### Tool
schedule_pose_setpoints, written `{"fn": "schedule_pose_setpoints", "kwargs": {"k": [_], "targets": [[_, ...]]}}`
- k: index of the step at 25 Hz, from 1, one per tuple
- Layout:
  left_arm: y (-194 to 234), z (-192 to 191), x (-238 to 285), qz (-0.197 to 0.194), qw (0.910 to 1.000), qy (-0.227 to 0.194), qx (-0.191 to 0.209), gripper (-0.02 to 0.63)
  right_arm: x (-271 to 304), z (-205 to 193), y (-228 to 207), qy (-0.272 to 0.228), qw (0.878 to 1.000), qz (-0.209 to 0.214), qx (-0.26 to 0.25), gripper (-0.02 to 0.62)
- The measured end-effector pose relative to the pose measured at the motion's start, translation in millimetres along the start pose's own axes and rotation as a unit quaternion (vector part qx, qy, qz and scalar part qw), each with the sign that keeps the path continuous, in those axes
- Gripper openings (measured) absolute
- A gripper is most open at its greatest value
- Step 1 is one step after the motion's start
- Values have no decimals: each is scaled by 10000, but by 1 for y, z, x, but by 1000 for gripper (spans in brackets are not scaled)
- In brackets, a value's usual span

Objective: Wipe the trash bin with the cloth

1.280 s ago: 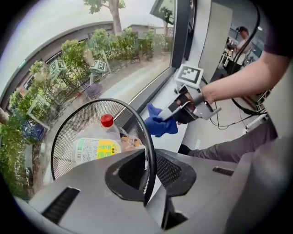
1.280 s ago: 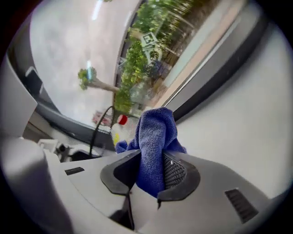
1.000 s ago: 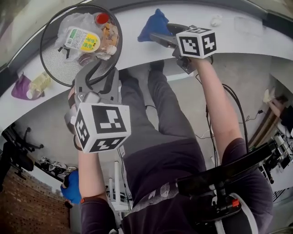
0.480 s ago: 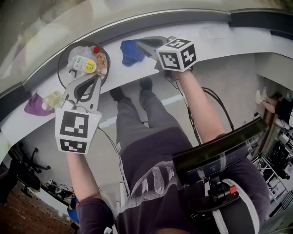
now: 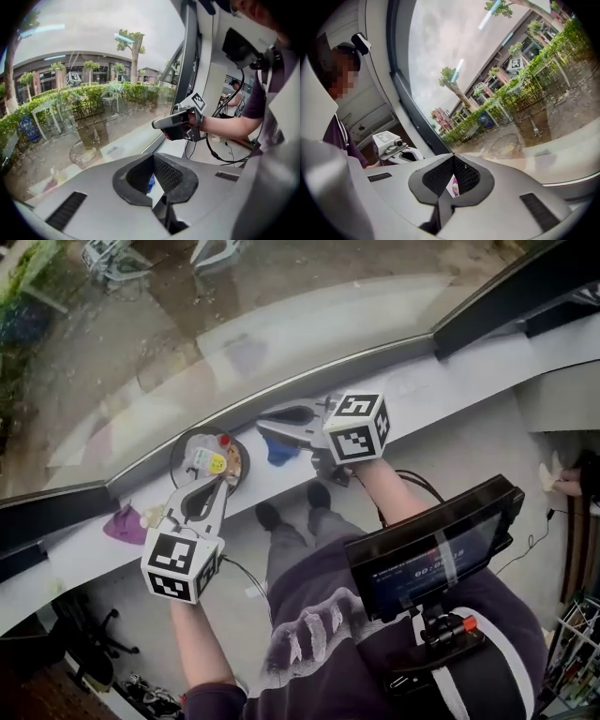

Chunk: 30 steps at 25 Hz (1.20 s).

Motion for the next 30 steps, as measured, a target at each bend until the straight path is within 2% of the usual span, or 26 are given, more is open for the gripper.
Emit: {"fn": "schedule_pose_setpoints", "kwargs": {"k": [4, 8, 13, 16, 19, 23, 26, 30], "targets": [[-1, 2, -19, 78, 9991, -240, -345, -2, 1, 4, 22, -50, 9997, 242, -57, -2], [-1, 4, -24, -198, 9956, -499, -771, -2, 2, 6, 32, -153, 9993, 331, -60, -2], [2, 23, -33, -442, 9904, -885, -968, -2, -1, 7, 35, -131, 9993, 111, -347, -3], [6, 25, -48, -496, 9880, -1020, -1051, -2, 8, 6, 41, -286, 9990, 263, -237, -3], [12, 10, -56, -462, 9828, -1065, -1435, -2, 23, -5, 50, -267, 9981, 550, -107, -3], [2, -17, -53, -643, 9730, -955, -2003, -2, 36, -34, 64, -50, 9966, 811, 157, -3], [0, -21, -55, -669, 9731, -824, -2044, -2, 49, -43, 75, -30, 9940, 1047, 319, -3], [2, -21, -58, -376, 9763, -829, -1965, -2, 54, -50, 85, 105, 9918, 1212, 404, -3]]}}
Point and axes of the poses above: the fingertips, and each gripper's own axes: x forward along the fingers, y to its left, z out of its top, the point moved 3 cm from there along -x, backward along the fingers, and after that the axes turned 12 degrees about z, right-handed, at the moved point
